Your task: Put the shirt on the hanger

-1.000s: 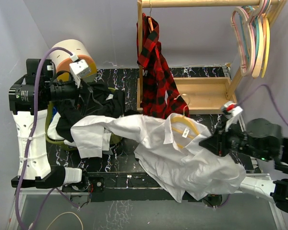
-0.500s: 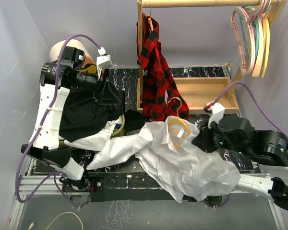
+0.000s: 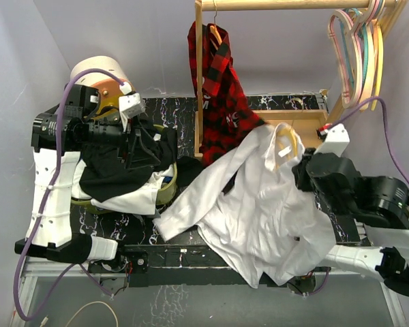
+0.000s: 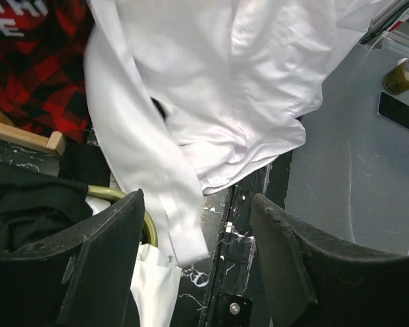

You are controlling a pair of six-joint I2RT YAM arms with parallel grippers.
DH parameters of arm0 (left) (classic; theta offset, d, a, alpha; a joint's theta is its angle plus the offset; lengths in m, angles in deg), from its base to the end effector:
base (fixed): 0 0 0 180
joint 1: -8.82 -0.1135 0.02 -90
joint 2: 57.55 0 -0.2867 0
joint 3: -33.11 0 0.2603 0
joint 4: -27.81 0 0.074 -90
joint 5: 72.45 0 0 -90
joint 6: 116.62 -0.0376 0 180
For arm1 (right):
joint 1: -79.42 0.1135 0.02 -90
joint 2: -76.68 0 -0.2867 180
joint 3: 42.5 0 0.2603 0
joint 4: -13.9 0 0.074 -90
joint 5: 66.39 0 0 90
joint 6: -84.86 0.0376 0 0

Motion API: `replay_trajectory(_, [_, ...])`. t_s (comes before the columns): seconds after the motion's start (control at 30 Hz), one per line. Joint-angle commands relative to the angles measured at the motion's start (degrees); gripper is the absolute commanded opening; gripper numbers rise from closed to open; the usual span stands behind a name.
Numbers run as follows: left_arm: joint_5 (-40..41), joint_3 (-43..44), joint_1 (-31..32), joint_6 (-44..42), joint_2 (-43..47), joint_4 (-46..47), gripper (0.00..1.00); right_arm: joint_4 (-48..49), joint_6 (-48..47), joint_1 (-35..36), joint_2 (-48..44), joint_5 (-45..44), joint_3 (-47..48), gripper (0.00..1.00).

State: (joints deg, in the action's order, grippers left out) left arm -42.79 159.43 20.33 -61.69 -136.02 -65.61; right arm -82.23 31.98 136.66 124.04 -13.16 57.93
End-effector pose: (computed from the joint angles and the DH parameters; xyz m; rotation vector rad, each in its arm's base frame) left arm 0.1916 -0.0724 0.5213 1.2335 1.6582 -0.9766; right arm 0.0505 0.0368 0.4614 -0.0695 2.1549 0.1975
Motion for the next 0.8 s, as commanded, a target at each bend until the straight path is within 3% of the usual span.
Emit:
replay_trajectory(0.0, [-2.14, -2.8, -3.19, 0.85, 3.88, -1.28, 0.63, 11.27, -4.4, -0.46, 5.98, -26.02, 4.71, 0.08])
replay_trajectory(0.17, [-1.53, -4.25, -5.28, 0.53, 6.03, -1.84, 0.63, 29.44, -22.24, -0.46, 9.95, -28.33, 4.81, 0.08])
replay_trajectory(0.3, [-3.03, -6.44, -7.69, 0.38, 7.23, -1.53, 0.62, 34.51, -28.46, -0.3, 3.5, -18.94, 5.68, 0.08])
replay_trajectory(0.53, [-5.37, -7.85, -11.28, 2.32, 7.22, 0.19, 0.58, 6.68, -5.46, -0.42, -6.28, -14.94, 11.06, 0.08])
replay_trajectory(0.77, [-2.8, -8.74, -11.32, 2.63, 7.16, -0.59, 0.55, 4.93, -11.03, -3.64, -10.22, -15.72, 15.2, 0.08])
